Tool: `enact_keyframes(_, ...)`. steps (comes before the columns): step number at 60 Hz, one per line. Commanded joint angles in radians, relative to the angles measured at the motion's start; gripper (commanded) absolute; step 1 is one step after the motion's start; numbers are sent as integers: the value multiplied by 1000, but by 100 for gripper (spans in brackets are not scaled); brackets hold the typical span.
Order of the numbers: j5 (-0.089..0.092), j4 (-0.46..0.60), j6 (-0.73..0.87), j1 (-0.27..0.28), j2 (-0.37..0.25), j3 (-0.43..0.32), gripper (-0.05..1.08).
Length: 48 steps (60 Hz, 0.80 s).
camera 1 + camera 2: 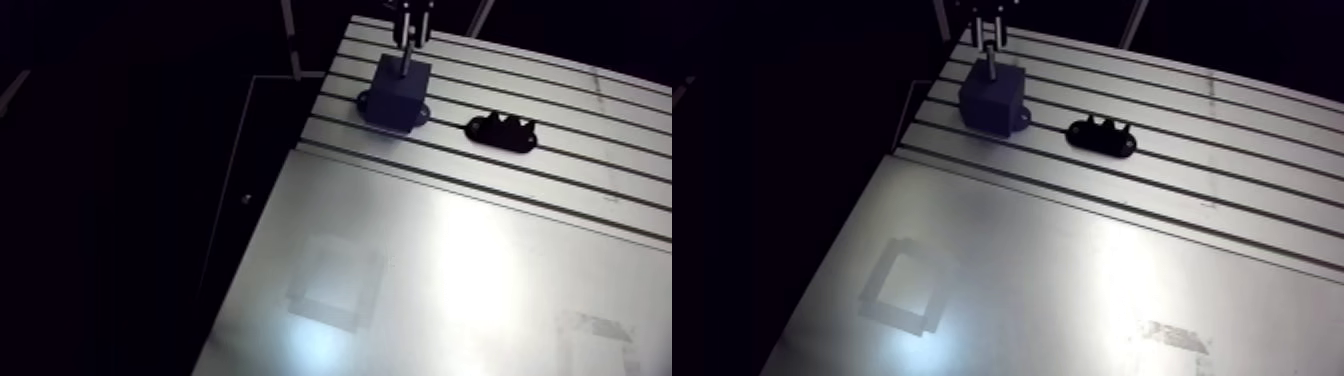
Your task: Pick up the M10 bolt and insert it into the hole until fully seated.
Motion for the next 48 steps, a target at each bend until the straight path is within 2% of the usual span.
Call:
enact_keyframes(1,-2,-1,0,0,3,-3,108)
enact_keyframes(48,-3,-2,0,5,8,-6,108)
